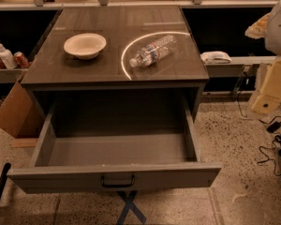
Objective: Place water bottle into top drawer
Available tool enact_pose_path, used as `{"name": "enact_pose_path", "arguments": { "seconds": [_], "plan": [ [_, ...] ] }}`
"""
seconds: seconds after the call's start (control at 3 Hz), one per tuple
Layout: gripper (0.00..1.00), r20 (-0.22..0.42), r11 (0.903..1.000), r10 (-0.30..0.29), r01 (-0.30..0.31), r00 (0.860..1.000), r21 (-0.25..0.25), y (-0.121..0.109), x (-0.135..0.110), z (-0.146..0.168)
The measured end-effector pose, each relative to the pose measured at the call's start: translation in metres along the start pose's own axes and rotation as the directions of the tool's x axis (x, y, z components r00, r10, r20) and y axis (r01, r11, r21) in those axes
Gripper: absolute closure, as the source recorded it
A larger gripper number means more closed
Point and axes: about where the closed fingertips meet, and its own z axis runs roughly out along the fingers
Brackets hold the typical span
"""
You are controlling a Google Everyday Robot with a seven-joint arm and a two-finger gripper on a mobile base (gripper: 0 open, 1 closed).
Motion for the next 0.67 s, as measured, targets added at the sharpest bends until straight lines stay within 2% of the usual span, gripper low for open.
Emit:
{"name": "enact_pose_path", "arguments": {
  "seconds": [0.33,0.67],
  "plan": [
    [0.0,0.0,1.0,0.0,0.0,1.0,0.0,0.0,0.0,0.0],
    [0.0,0.048,0.9965,-0.083,0.082,0.995,0.013,-0.023,-0.011,0.013]
  ]
}}
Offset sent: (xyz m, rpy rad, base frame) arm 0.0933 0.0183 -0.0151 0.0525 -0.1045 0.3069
